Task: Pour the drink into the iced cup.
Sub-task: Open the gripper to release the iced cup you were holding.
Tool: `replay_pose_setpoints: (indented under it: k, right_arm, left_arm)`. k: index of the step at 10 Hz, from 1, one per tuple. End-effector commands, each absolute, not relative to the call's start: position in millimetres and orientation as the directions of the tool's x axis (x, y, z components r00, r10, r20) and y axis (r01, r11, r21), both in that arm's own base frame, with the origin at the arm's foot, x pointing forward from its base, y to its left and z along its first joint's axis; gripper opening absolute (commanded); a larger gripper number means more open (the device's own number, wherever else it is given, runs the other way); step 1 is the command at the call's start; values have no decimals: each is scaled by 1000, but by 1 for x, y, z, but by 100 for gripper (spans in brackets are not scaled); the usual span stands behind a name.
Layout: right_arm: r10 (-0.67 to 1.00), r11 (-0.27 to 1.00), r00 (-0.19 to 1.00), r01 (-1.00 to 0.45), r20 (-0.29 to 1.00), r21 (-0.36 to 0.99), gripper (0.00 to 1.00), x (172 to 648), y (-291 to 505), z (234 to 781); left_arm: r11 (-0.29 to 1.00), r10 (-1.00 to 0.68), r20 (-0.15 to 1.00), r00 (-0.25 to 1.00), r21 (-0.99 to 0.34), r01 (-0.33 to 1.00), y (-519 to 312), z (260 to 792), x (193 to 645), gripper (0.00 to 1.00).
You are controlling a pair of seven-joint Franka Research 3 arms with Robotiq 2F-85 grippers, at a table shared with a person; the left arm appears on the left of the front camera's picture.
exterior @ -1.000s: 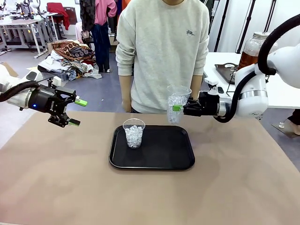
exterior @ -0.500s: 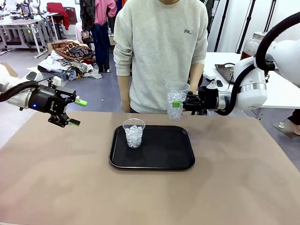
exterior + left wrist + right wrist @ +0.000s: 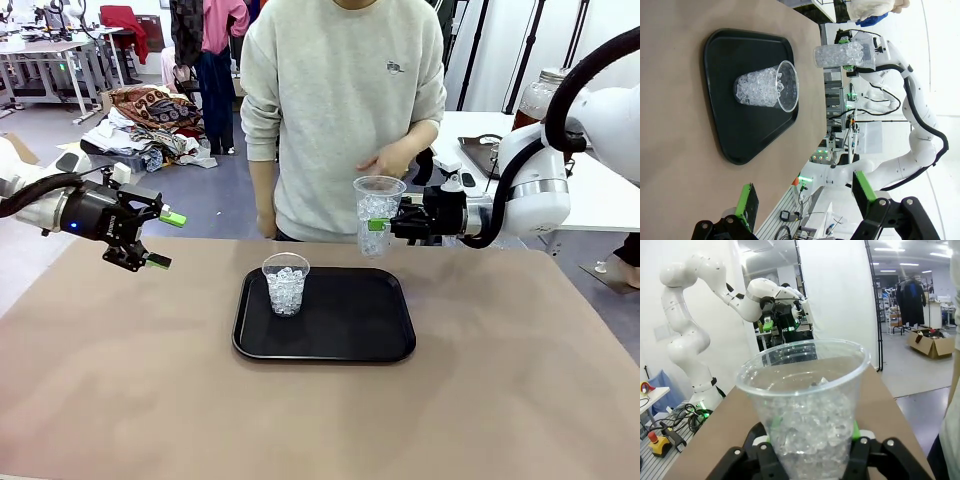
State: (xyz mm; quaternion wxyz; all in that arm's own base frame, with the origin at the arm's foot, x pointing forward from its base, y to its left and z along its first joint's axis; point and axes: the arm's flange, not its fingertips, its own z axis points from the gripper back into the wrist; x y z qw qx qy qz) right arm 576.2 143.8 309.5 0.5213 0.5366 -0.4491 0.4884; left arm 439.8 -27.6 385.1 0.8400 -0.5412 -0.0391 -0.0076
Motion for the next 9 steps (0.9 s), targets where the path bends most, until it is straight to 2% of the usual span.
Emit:
replay_pose_setpoints:
  k: [1, 9]
  right_arm:
    - [21, -58, 114, -992, 993, 115, 61, 576, 144, 314]
    - [21, -58, 114, -992, 993, 115, 61, 576, 144, 314]
  left_arm:
    - [411, 31, 76, 997, -910, 57, -28, 386, 439, 100]
    - [411, 31, 76, 997, -910, 57, -28, 386, 439, 100]
